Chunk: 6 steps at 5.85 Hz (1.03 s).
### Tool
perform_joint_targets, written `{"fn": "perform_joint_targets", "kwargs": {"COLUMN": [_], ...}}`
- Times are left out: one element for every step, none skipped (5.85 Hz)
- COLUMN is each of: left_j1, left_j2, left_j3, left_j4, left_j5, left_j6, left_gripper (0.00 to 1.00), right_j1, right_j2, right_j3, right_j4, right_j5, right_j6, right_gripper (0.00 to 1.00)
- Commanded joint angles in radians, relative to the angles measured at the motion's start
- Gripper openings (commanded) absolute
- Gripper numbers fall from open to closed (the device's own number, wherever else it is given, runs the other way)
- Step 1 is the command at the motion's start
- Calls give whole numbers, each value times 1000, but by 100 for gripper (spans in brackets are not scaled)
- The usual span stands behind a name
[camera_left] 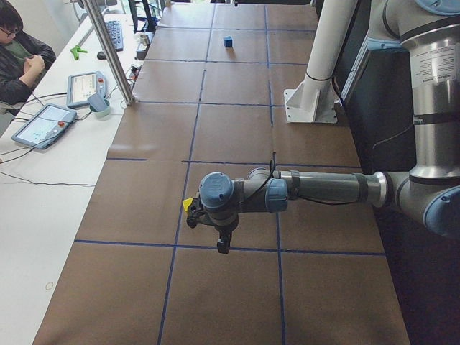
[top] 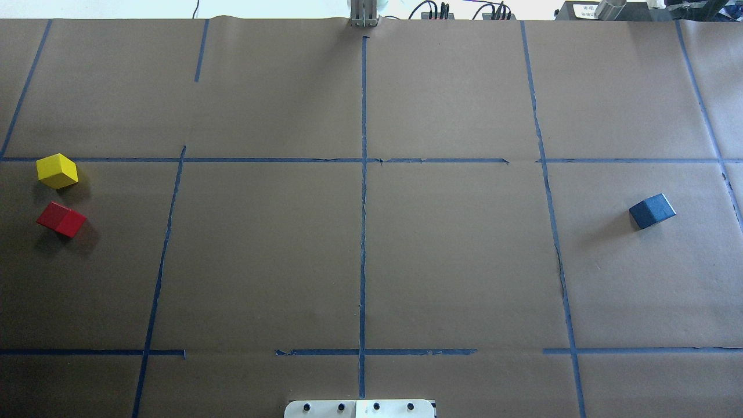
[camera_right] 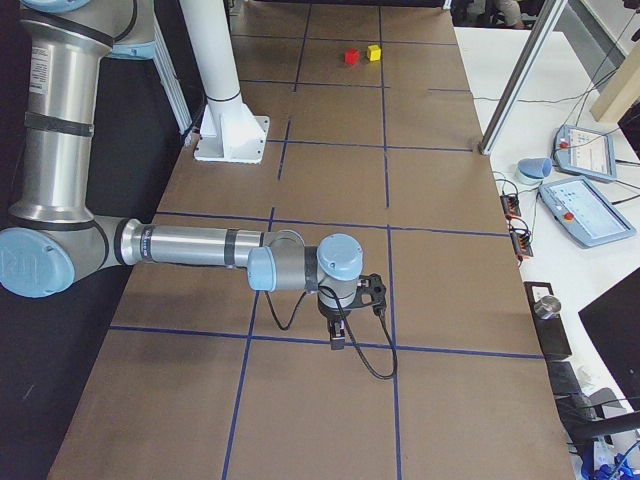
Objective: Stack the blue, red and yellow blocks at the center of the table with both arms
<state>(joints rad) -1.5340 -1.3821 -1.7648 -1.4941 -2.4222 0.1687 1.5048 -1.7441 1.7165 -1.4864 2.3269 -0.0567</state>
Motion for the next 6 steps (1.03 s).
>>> {"fn": "perform_joint_targets", "kwargs": {"left_j1": [0,0,0,0,0,0], "left_j2": [0,-2,-2,-2,-2,-2], "left_j3": [-1,8,8,8,8,8], "left_j4": [-3,0,0,0,2,2], "left_j5": [2,0,0,0,0,0], "left_j6": [3,-1,-2,-2,-2,-2], "left_gripper": [100,100,100,100,100,100], "right_j1": [0,-6,-76,-124,-206,-260], "right_j2": [0,9,33,44,49,79], "right_j3": [2,8,43,63,60,58], "right_j4": [0,2,11,90,195,208], "right_j5": [0,0,2,14,15,14], "right_j6": [0,0,0,1,6,146], "right_gripper": [100,100,100,100,100,100]}}
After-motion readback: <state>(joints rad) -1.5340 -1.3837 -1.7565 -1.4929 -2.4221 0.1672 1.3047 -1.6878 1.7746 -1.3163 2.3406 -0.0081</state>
